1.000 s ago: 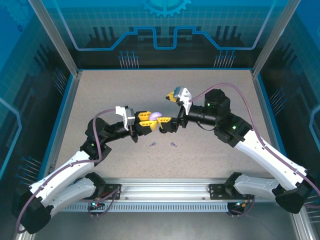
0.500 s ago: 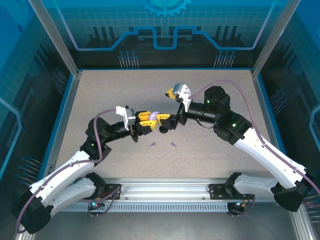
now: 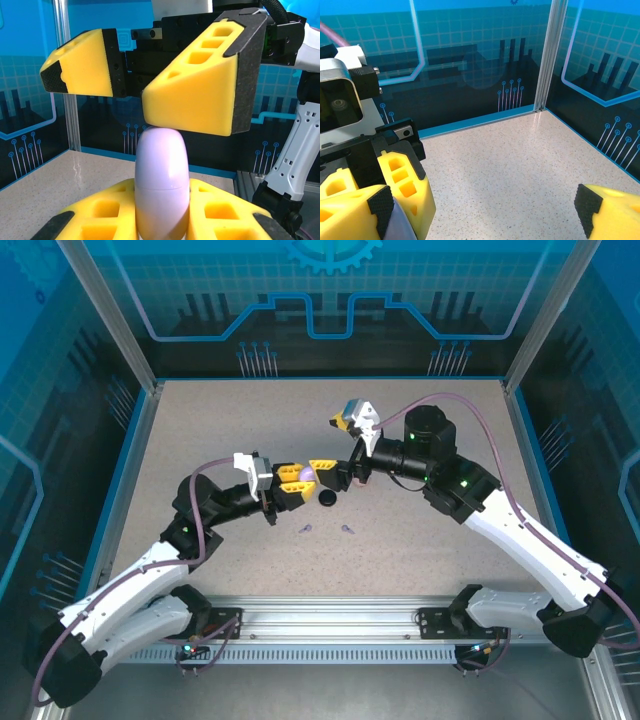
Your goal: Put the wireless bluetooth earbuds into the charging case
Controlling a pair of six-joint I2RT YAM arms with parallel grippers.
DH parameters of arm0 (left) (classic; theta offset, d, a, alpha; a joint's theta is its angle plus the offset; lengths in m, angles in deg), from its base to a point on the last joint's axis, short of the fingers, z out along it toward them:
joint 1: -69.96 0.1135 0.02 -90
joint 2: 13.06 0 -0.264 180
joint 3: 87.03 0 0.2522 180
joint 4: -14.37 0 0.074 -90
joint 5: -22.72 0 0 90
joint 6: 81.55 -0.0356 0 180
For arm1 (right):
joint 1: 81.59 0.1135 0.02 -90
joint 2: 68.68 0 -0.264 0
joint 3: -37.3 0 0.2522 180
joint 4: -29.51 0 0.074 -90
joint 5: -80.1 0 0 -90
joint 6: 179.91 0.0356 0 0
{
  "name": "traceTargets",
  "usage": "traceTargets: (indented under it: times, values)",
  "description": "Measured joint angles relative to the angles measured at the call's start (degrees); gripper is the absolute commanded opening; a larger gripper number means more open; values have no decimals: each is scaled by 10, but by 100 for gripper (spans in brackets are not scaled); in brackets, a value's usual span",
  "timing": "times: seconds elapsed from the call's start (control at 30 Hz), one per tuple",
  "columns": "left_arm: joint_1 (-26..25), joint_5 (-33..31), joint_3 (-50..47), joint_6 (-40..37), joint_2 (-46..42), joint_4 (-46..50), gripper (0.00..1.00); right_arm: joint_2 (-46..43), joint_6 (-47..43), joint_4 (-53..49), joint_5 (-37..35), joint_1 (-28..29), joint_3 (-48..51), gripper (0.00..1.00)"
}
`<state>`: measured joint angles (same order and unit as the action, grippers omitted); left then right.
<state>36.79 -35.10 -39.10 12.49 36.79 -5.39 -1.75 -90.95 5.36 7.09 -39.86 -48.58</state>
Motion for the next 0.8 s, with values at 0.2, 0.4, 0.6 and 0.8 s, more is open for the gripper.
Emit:
traceTargets:
  times: [0.2, 0.4, 0.6, 0.8]
  values:
    - [0, 0, -1, -2, -2, 0, 7, -17, -1, 0, 17, -6, 11, 100]
    - [0, 0, -2, -2, -6, -1, 6, -45, -7, -7, 47, -7, 28, 100]
    - [0, 0, -2, -2, -6, -2, 6, -36, -9, -16, 67, -7, 37, 100]
    - [0, 0, -2, -2, -6, -2, 6, -19, -11, -20, 71, -6, 37, 100]
